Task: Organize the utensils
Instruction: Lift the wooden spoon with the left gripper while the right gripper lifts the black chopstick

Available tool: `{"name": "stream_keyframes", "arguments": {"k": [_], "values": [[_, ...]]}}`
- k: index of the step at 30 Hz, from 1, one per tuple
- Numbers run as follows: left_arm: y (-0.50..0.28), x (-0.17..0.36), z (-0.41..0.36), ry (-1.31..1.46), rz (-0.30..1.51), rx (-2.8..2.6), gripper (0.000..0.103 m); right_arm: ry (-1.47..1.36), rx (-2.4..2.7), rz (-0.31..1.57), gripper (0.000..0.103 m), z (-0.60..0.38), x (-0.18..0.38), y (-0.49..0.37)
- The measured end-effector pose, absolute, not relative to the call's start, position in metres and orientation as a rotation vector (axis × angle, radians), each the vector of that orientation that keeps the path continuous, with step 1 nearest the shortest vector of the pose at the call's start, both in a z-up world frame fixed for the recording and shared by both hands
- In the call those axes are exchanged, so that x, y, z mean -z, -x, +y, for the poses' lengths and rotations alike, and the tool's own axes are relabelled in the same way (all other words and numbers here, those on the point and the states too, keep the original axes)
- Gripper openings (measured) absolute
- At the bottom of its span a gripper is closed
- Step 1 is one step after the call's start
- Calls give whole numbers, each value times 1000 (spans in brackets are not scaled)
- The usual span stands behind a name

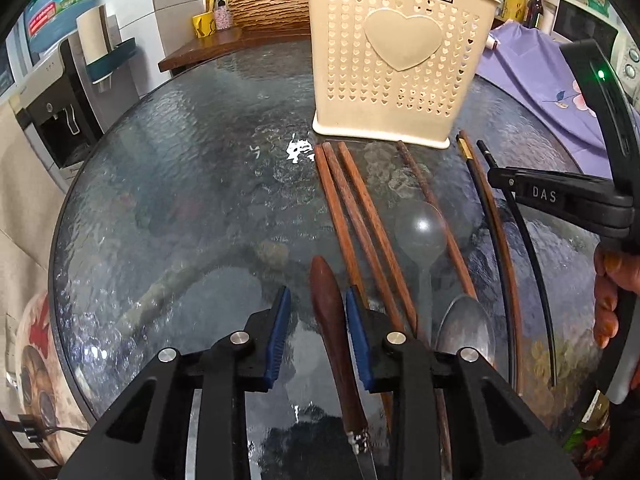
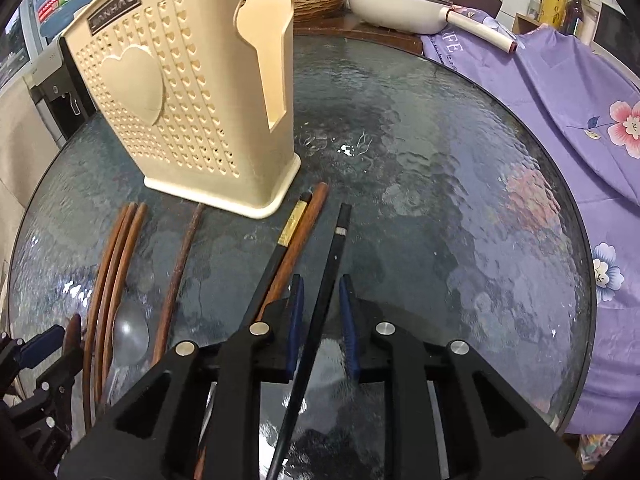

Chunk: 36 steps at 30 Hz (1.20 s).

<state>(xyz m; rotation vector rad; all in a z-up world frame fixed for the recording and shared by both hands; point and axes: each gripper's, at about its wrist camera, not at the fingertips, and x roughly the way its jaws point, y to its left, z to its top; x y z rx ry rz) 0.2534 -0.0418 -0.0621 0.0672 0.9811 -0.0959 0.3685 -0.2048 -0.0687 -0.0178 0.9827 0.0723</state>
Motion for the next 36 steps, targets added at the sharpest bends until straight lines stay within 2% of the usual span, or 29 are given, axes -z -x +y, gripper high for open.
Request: {"name": "stream_keyframes", "arguments": {"k": [3,4,5,16,27,36], "values": [[-255,62,-44,-72,984,102,17,25,-69,989,16,-204,69,-377],[-254,62,-44,-74,984,102,17,22,-68,991,11,-204,69,-380],[-254,62,-44,-80,985,100,17,25,-68,991,9,-204,69,-381],[-259,59,-40,-24,972,139,15,-90,-143,947,8,-223,69,-379],[-248,-3,-23,49,828,204,15,-162,-268,765,8,-250,2,-347],[-211,-34,-5,78,763,281,15,-182,-440,645,8,-265,-50,-283]]}}
